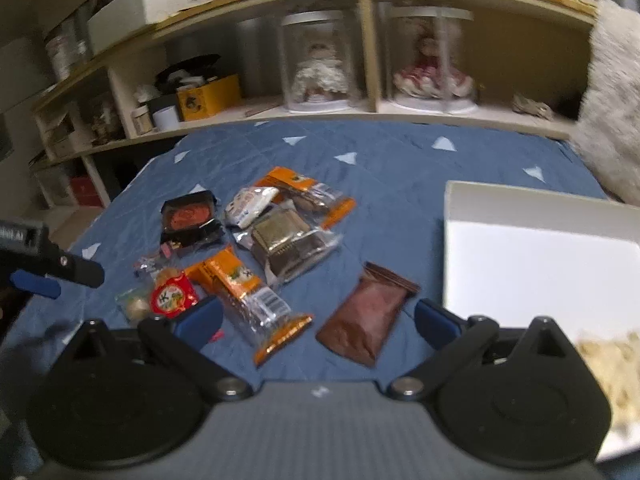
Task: Organize snacks
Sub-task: 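Move both grippers back over the snack pile, then grasp the orange-wrapped bar with the right gripper while the left grasps a green-printed clear pastry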
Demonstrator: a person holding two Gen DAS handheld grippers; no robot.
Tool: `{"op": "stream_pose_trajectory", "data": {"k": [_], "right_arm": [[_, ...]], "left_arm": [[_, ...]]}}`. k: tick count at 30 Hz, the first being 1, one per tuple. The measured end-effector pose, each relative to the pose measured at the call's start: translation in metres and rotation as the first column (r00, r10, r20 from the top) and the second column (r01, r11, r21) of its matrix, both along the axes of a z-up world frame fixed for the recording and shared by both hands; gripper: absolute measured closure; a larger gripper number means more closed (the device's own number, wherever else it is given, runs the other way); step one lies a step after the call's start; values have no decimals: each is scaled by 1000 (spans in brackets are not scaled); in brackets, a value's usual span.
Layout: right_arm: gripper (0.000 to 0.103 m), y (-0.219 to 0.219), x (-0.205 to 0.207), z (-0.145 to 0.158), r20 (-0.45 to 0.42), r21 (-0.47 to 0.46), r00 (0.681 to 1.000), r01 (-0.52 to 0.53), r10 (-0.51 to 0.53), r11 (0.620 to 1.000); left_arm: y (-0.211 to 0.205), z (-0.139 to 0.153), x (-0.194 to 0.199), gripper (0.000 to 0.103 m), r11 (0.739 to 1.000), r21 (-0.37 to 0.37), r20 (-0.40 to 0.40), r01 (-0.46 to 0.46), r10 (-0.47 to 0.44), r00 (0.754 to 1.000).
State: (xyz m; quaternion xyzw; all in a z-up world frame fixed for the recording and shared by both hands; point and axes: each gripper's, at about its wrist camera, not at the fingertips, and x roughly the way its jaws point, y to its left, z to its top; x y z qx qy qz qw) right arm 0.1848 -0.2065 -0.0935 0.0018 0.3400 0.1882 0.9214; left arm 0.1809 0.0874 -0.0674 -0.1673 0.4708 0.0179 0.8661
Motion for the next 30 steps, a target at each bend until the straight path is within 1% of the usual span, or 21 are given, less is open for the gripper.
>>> {"op": "stream_pose_trajectory", "data": {"k": [2, 4, 6, 8, 11, 13, 16, 18, 19, 21, 24, 27, 28, 30], "right_arm": [[0, 8, 9, -8, -4, -22, 999, -38, 38, 999], [0, 13, 18, -16, -6, -22, 997, -77, 77, 997], [1, 17, 27, -23, -23, -20, 995, -93, 92, 996], [1, 21, 36, -30, -44, -9, 993, -113, 112, 994], [12, 27, 48, -37, -53, 1, 986, -156, 156, 988], [20, 31, 53, -41, -59, 2, 980, -189, 189, 982], [25, 38, 58, -49, -76, 3, 971, -227, 227, 974], [28, 42, 59, -53, -78, 4, 965, -253, 252, 968], [32, 43, 58, -54, -81, 1, 962, -261, 260, 965], [34, 45, 56, -57, -83, -19, 962, -264, 262, 964], [36, 46, 54, -57, -89, -27, 961, -266, 263, 964], [38, 47, 50, -55, -107, -43, 960, -263, 257, 964], [38, 47, 49, -53, -113, -51, 961, -260, 253, 964], [38, 46, 44, -52, -133, -57, 963, -244, 235, 968]], "left_arm": [[-1, -6, 5, 0, 999, -27, -18, -24, 24, 1000], [0, -12, 11, 0, 995, -84, -35, -51, 48, 998], [3, -20, 14, 0, 985, -141, -55, -103, 96, 994], [7, -26, 17, 0, 975, -168, -76, -144, 133, 988], [12, -30, 21, 3, 971, -168, -75, -172, 161, 984], [15, -31, 23, 9, 966, -181, -67, -182, 173, 983], [18, -37, 24, 19, 953, -223, -88, -206, 191, 978], [19, -42, 24, 30, 945, -244, -110, -219, 197, 974], [19, -44, 24, 33, 942, -249, -120, -224, 199, 973], [17, -45, 23, 46, 943, -239, -134, -231, 204, 970], [16, -45, 21, 49, 949, -205, -135, -240, 216, 967], [18, -48, 20, 49, 940, -225, -126, -256, 233, 964], [17, -48, 21, 49, 941, -220, -126, -258, 235, 964], [15, -51, 22, 52, 947, -193, -127, -256, 235, 964]]}}
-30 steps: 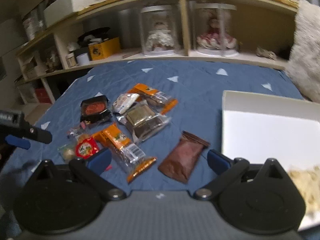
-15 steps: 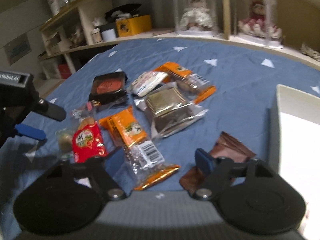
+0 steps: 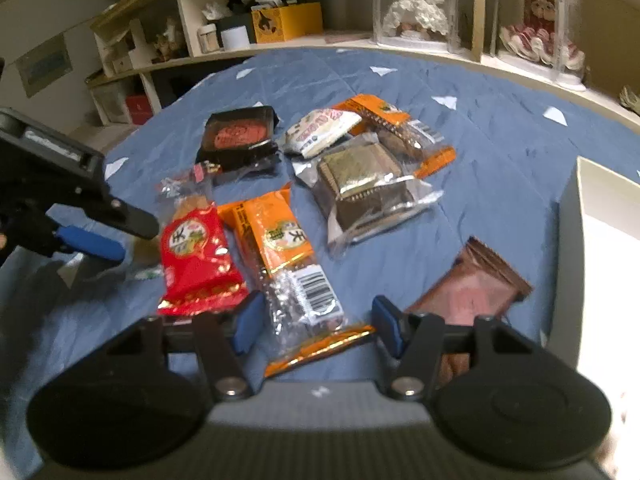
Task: Organize snacks
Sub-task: 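Grasp the orange-wrapped bar with the right gripper while the left grasps a green-printed clear pastry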
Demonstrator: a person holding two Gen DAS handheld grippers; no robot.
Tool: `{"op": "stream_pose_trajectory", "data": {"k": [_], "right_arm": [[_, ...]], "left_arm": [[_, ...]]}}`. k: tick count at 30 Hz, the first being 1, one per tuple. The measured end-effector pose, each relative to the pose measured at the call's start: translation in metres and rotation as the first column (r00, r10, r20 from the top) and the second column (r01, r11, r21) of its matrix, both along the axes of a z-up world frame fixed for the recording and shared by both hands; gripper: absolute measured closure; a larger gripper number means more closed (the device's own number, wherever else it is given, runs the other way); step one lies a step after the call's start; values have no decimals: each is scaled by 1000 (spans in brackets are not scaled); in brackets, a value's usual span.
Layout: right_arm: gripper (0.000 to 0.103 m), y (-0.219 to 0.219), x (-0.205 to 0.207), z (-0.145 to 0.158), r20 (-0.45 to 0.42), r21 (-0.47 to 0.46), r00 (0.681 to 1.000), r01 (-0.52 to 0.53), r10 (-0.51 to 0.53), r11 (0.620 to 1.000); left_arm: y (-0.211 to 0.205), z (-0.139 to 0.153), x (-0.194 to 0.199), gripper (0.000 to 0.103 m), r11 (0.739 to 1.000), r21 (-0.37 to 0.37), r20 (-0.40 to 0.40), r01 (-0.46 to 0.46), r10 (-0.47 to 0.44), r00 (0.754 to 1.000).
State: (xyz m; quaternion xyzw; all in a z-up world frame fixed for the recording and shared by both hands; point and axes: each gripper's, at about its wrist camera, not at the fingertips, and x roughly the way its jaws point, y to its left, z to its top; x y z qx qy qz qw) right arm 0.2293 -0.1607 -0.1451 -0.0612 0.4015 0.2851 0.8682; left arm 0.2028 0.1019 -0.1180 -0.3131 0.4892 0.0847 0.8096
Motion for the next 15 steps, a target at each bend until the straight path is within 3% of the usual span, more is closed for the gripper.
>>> {"op": "stream_pose_trajectory", "data": {"k": [4, 14, 15], "right_arm": [[42, -4, -12, 2, -64, 0, 997, 40, -40, 999], [52, 2, -53, 14, -152, 39, 988, 3, 3, 999], [59, 3, -56, 14, -164, 49, 986, -2, 10, 999]], "left_arm": [[-3, -3, 3, 53, 1000, 20, 1, -7, 7, 1000], [-8, -3, 7, 54, 999, 39, 31, 0, -2, 1000], [-9, -3, 7, 54, 999, 46, 32, 9, -11, 999]]}}
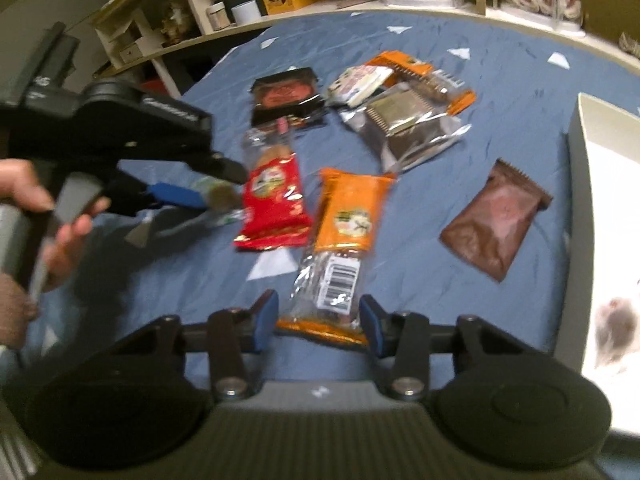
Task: Organize snacks
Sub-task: 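Grasp the orange-wrapped bar with the right gripper while the left grasps a green-printed clear pastry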
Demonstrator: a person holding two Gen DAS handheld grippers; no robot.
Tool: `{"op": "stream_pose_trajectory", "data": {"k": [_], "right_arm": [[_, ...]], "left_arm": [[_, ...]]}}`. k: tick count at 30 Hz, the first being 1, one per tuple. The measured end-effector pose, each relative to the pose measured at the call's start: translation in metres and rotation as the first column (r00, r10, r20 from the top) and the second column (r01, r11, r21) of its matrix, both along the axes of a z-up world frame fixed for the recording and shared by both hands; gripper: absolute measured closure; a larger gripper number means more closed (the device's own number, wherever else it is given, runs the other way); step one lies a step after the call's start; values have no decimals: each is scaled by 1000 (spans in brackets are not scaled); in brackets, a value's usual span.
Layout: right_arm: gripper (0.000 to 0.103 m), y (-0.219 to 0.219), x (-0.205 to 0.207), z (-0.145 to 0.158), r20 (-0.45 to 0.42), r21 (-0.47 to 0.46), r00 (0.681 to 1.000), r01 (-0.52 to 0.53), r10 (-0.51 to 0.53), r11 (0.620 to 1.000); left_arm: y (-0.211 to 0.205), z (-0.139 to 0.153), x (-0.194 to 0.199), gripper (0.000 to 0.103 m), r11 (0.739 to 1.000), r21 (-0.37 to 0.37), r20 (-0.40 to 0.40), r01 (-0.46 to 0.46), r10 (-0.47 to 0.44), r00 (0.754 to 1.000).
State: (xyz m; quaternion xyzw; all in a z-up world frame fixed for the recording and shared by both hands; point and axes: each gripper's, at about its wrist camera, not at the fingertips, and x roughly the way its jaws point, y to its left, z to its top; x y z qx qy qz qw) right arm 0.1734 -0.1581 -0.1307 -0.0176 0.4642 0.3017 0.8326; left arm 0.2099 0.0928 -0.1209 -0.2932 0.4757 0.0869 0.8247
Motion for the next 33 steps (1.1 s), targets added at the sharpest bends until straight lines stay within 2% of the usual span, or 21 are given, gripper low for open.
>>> {"op": "stream_pose_trajectory", "data": {"k": [1, 4, 5, 7, 10, 16, 20, 24, 25, 27, 29, 33], "right_arm": [[62, 0, -2, 1, -14, 9, 1000, -6, 6, 1000], [62, 0, -8, 5, -23, 10, 1000, 9, -9, 1000], [59, 0, -10, 7, -10, 3, 1000, 24, -24, 1000], [47, -1, -10, 9, 2, 4, 998, 56, -56, 998], [39, -5, -7, 11, 10, 19, 994, 113, -113, 993], [34, -9, 5, 7, -8, 49, 989, 148, -148, 988], [34, -8, 13, 1, -41, 76, 984, 174, -171, 982], [34, -7, 22, -6, -62, 103, 973, 229, -224, 968], [34, -5, 24, -7, -62, 101, 971, 236, -231, 967], [34, 1, 29, -10, -65, 99, 969, 245, -240, 964], [34, 4, 34, -15, -71, 92, 964, 261, -255, 961], [37, 7, 39, -23, -94, 70, 956, 284, -277, 956]], "left_arm": [[-1, 0, 0, 54, 1000, 7, 0, 5, -5, 1000], [-3, -1, 2, 54, 999, 27, 3, 21, -22, 1000], [-3, -1, 2, 55, 999, 33, 4, 28, -28, 1000], [-2, -1, 2, 61, 999, 41, -3, 32, -32, 999], [-1, 1, 1, 71, 997, 58, -13, 49, -48, 999], [-3, 5, 0, 73, 981, 134, -40, 138, -134, 990], [-13, 14, -1, 73, 926, 246, -77, 287, -276, 958], [-28, 15, -7, 72, 844, 321, -133, 429, -409, 903], [-32, 15, -9, 72, 824, 342, -144, 452, -429, 892], [-38, 15, -11, 72, 805, 367, -150, 467, -444, 883], [-40, 14, -13, 71, 807, 376, -146, 455, -433, 890], [-40, 6, -11, 68, 848, 358, -144, 390, -363, 921]]}}
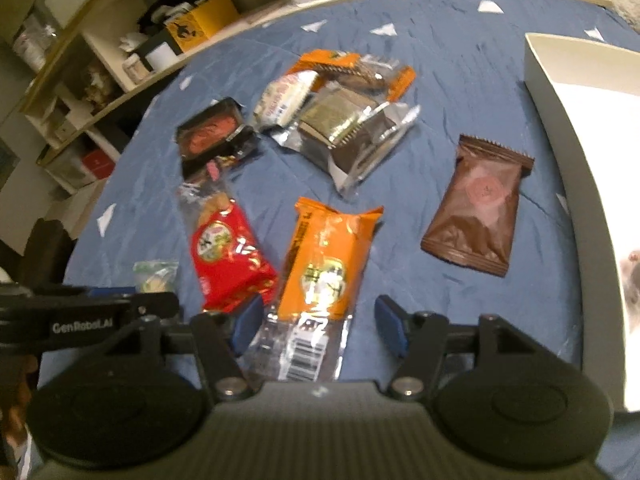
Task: Organize snacks
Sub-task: 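Grasp the orange-wrapped bar with the right gripper while the left grasps a green-printed clear pastry, then carry the orange bar with the right gripper while the left carries the green pastry into the tray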
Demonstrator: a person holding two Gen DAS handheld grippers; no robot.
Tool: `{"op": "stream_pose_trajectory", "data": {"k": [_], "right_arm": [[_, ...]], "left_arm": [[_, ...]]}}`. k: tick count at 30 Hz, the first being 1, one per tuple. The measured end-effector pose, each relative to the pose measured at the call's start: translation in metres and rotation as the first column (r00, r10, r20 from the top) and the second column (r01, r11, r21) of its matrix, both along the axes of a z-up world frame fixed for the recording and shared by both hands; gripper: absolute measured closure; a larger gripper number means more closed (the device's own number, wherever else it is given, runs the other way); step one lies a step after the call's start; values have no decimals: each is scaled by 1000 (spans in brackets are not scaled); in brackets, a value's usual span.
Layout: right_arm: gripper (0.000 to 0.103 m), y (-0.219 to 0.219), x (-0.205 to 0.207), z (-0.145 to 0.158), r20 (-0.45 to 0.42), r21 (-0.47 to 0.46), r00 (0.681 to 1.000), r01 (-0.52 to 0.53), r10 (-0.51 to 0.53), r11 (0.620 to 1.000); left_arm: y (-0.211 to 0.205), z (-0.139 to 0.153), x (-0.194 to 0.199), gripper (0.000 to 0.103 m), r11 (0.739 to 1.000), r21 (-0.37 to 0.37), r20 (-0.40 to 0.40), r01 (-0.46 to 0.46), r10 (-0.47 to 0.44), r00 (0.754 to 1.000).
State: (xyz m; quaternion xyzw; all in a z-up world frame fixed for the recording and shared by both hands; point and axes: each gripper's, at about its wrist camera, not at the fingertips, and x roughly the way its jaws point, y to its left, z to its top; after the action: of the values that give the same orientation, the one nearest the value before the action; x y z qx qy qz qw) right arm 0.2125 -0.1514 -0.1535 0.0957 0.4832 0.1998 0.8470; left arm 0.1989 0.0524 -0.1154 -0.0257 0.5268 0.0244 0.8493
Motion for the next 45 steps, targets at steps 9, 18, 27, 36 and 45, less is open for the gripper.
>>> {"op": "stream_pose_trajectory", "data": {"k": [9, 18, 27, 36, 45], "right_arm": [[61, -4, -4, 2, 2, 5, 999, -49, 49, 999], [64, -10, -14, 25, 113, -34, 986, -117, 121, 993], [64, -37, -26, 69, 239, -47, 964, -106, 114, 993], [63, -94, -39, 108, 302, -89, 952, -27, 53, 996], [63, -162, -58, 123, 317, -106, 947, 78, -41, 991]], "left_arm": [[19, -6, 3, 70, 974, -141, -3, -175, 177, 984], [17, 24, -9, 71, 985, -119, 77, -122, 132, 988], [1, 64, -30, 71, 983, -178, 194, -40, 75, 978], [-30, 96, -41, 71, 974, -220, 257, 47, 11, 966], [-100, 108, -39, 71, 953, -260, 276, 157, -82, 958]]}}
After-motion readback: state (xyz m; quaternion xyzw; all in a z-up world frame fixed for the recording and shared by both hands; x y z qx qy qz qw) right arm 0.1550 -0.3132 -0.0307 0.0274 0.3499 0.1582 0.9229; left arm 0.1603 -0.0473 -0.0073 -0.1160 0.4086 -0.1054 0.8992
